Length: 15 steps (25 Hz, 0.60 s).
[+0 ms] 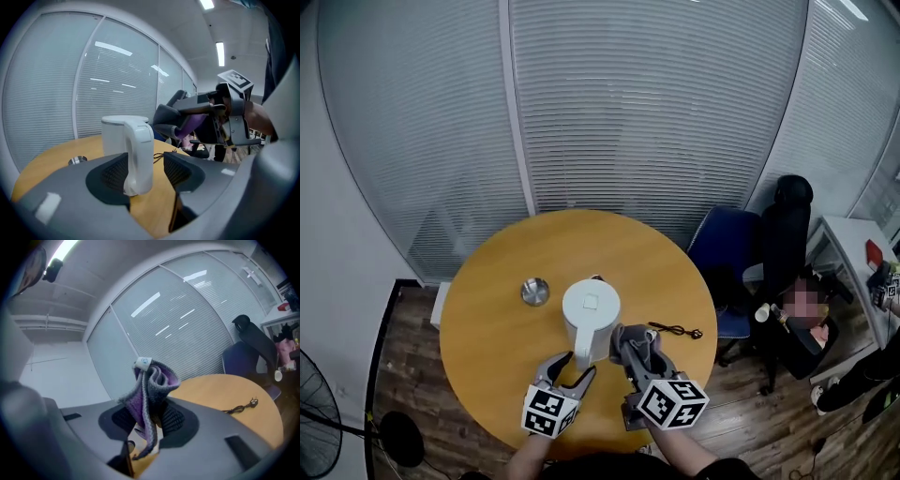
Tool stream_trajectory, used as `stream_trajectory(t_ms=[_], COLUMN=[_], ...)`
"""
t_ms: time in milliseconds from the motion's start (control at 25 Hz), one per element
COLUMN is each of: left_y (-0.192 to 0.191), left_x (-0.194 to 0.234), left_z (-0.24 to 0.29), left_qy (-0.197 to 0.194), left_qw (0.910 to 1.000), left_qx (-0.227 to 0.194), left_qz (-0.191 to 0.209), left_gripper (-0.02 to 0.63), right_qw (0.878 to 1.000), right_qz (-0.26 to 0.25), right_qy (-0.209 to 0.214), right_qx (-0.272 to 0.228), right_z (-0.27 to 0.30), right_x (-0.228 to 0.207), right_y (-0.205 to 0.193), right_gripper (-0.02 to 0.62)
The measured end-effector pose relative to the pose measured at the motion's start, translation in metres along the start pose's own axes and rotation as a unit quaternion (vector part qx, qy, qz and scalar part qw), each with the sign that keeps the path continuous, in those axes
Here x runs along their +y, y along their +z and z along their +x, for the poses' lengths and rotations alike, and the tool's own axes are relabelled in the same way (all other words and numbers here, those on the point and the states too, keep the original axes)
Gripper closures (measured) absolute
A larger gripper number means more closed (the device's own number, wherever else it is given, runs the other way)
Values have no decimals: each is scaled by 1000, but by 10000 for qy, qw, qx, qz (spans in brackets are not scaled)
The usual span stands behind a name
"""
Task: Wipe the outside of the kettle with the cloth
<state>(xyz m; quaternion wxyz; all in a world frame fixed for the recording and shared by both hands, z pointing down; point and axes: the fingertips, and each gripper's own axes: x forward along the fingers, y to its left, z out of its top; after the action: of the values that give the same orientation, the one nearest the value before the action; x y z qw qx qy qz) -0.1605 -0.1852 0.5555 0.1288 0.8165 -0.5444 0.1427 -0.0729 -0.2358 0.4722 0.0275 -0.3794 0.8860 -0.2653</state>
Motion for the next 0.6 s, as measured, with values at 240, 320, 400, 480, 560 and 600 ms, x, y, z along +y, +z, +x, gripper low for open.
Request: stream_trajectory(t_ms=[240, 320, 400, 480, 560, 600], left_y=[-2, -4, -6, -6, -6, -6], left_x=[4, 6, 5, 5, 5, 5], left_z=[12, 11, 9, 10, 10, 9], left_qy=[-513, -709, -906, -1058, -1166, -1215], left_qw=[9983, 9970, 9954, 9939, 9928, 9922], left_qx=[21, 33, 13, -53, -112, -131], left_qz=[266, 296, 312, 293, 254, 232], left_gripper=[383, 393, 447, 451, 453, 454], right_qw=[9966, 9948, 9929, 9917, 9918, 9920], right_qz=[154, 235, 275, 319, 404, 462], right_qy=[-279, -285, -351, -467, -579, -617], right_qx=[-756, -948, -1102, -1157, -1067, -995], right_z=[6, 9, 10, 10, 13, 15], right_x=[8, 11, 10, 6, 1, -1], right_y=[11, 9, 6, 0, -14, -23], right_gripper=[483, 483, 483, 483, 483, 483])
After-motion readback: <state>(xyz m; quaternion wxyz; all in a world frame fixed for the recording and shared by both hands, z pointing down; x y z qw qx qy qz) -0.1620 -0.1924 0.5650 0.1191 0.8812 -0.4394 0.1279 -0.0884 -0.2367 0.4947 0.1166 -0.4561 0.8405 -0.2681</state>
